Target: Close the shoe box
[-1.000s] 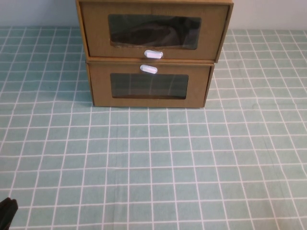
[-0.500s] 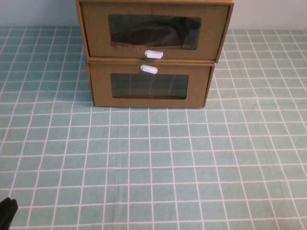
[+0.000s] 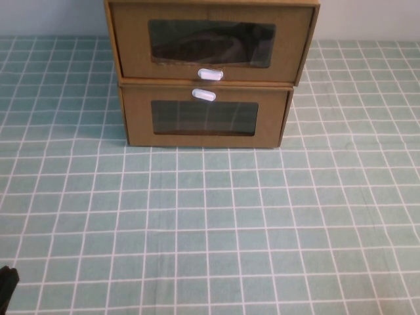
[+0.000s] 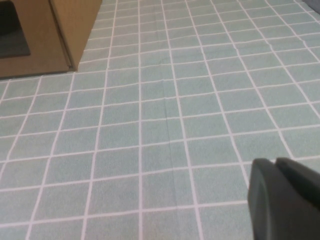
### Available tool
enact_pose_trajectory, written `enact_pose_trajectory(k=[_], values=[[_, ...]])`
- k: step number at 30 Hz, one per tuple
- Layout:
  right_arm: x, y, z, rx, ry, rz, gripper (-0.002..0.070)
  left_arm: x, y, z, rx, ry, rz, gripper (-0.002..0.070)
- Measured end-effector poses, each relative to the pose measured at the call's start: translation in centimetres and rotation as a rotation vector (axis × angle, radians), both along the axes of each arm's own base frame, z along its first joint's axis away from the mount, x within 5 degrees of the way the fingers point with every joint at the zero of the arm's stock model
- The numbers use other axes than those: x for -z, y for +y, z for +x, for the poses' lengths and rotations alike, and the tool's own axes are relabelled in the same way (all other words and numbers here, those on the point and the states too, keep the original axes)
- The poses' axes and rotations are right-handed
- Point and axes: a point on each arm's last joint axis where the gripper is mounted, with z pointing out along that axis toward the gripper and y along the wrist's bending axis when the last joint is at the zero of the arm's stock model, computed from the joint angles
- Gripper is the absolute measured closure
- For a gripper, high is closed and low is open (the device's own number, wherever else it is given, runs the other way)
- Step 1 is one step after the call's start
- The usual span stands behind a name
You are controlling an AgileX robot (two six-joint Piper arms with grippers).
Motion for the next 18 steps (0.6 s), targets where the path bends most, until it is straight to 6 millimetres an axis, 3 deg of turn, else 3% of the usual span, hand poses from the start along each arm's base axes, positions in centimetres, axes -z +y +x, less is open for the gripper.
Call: enact_pose_trajectory(k=[12, 18], values=[[0.0, 0.0, 0.0, 0.002, 0.002, 0.002, 0.0688, -1.1, 2.1, -0.4, -0.270, -0.177, 0.068, 0.0680], [0.0, 0.0, 0.0, 0.002, 0.000, 0.005, 0.0688, 0.5, 2.2, -0.8, -0.283, -0.012, 0.102, 0.0680]])
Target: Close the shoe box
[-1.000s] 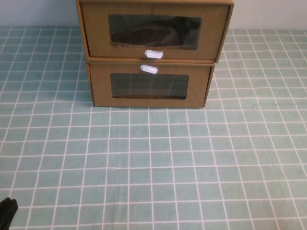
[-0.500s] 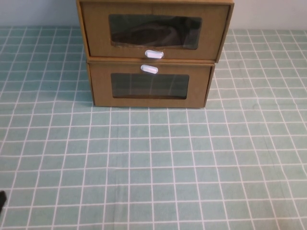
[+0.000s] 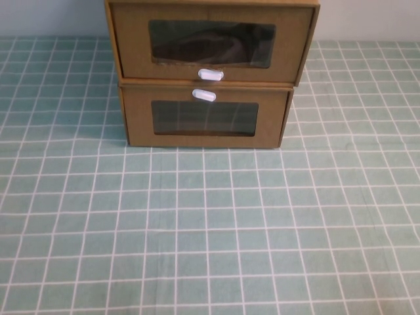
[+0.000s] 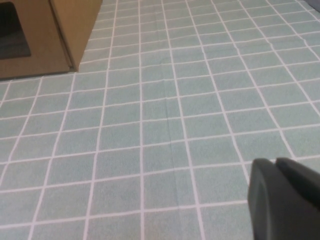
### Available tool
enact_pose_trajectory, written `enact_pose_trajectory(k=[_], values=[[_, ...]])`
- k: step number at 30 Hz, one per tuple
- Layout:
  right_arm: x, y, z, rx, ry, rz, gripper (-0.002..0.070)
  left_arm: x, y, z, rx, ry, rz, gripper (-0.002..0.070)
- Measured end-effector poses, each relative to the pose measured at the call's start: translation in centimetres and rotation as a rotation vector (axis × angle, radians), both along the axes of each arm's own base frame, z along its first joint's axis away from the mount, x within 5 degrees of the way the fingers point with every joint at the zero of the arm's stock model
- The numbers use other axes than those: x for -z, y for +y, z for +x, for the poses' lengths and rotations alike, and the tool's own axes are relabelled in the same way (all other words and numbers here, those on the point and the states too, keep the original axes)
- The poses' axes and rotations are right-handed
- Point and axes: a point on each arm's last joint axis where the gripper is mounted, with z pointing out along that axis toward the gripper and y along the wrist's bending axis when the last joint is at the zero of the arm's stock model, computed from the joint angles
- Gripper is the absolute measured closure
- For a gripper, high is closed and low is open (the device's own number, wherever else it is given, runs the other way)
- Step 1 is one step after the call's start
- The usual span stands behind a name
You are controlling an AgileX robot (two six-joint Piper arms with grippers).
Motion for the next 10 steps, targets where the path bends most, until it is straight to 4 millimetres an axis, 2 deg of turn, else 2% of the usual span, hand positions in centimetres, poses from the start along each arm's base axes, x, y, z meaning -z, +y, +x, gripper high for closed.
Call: enact_pose_trajectory(k=[2, 10], values=[[0.00, 0.00, 0.00, 0.000, 0.000, 0.001, 0.0688, 0.40, -0.01, -0.11, 0.002, 0.046, 0.004, 0.0680], [0.00, 0.00, 0.00, 0.000, 0.000, 0.001, 0.0687, 0.42, 0.00, -0.12, -0.004, 0.048, -0.015, 0.0680]])
